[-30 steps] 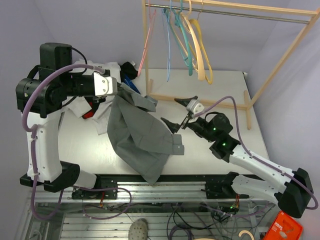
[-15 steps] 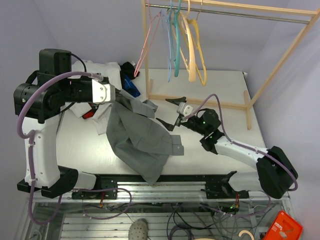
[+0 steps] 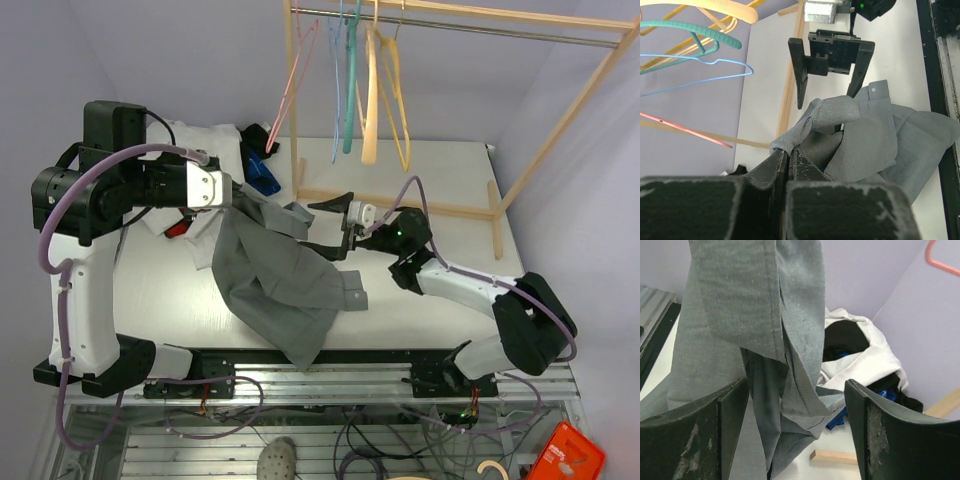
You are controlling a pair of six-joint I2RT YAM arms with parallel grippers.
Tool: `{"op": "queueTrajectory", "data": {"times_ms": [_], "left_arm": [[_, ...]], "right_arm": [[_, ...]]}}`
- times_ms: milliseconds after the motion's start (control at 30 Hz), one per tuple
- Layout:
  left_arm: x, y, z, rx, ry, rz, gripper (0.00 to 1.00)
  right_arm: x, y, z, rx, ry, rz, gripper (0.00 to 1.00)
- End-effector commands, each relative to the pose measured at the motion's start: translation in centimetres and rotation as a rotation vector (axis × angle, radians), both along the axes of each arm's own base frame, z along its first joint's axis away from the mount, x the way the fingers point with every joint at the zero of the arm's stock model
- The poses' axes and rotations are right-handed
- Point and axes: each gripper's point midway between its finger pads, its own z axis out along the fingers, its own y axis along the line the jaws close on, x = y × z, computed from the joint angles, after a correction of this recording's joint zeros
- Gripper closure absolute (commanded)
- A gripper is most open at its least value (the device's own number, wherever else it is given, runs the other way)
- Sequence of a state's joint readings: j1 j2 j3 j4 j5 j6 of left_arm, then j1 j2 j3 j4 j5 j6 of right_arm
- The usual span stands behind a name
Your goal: Place the shirt on the hanger
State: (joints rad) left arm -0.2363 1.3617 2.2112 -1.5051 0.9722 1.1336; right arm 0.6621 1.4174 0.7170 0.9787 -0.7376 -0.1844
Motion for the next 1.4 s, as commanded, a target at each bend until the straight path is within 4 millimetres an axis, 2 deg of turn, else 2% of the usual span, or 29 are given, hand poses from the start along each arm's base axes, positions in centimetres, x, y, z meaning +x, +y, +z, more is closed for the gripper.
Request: {"op": "queueTrajectory", "data": {"times_ms": [0, 67, 133, 233, 333, 467, 600, 767, 867, 933, 967, 1067, 1200, 1267, 1367], "left_arm": [[-0.6, -0.5, 0.9, -0.033, -0.016, -0.043, 0.93], [-0.8, -0.6, 1.2, -0.043, -0.008, -0.042, 0.93], [-1.1, -0.7, 1.6, -0.06, 0.002, -0.049, 0.93], [-1.8, -0.8, 2.0, -0.078, 0.016, -0.054, 0.93], [-2.1, -0.5, 1.9, -0.072, 0.013, -0.036, 0.93], [-1.2, 0.9, 1.8, -0.011, -0.05, 0.056, 0.93], [0.2, 2.9, 3.1, 0.06, -0.173, 0.176, 0.93], [1.5, 4.6, 4.8, 0.124, -0.296, 0.272, 0.93], [2.3, 5.4, 5.4, 0.17, -0.36, 0.304, 0.93], [3.0, 5.8, 5.7, 0.193, -0.393, 0.333, 0.93], [3.6, 6.1, 5.9, 0.202, -0.41, 0.357, 0.93], [6.2, 7.3, 7.3, 0.222, -0.485, 0.467, 0.93], [10.3, 9.2, 10.8, 0.187, -0.614, 0.663, 0.93], [11.8, 10.1, 11.6, 0.194, -0.653, 0.731, 0.93], [13.6, 11.1, 10.7, 0.235, -0.66, 0.774, 0.93]], "right_arm": [[-0.1, 0.9, -0.4, -0.012, -0.014, 0.066, 0.3], [0.4, 1.4, -1.7, -0.038, 0.004, 0.074, 0.41], [0.8, 1.8, -2.2, -0.046, 0.005, 0.088, 0.53], [0.5, 2.2, -1.7, -0.026, -0.005, 0.127, 0.73], [0.1, 2.3, -0.7, -0.015, -0.031, 0.15, 1.0], [1.0, 0.9, 1.7, -0.016, -0.03, 0.025, 1.0], [0.7, -1.1, 4.7, -0.048, -0.06, -0.113, 1.0], [-0.6, -3.8, 9.5, -0.053, -0.071, -0.215, 1.0], [-1.9, -4.8, 12.2, -0.02, -0.088, -0.222, 1.0], [-2.7, -5.2, 13.3, -0.008, -0.112, -0.224, 1.0], [-3.0, -5.5, 14.9, 0.013, -0.137, -0.238, 1.0], [-3.1, -6.2, 17.5, 0.032, -0.187, -0.289, 1.0], [-2.0, -7.1, 20.2, 0.056, -0.26, -0.377, 1.0], [-1.6, -7.3, 20.8, 0.052, -0.287, -0.406, 1.0], [-1.2, -7.2, 20.2, 0.006, -0.303, -0.414, 1.0]]}}
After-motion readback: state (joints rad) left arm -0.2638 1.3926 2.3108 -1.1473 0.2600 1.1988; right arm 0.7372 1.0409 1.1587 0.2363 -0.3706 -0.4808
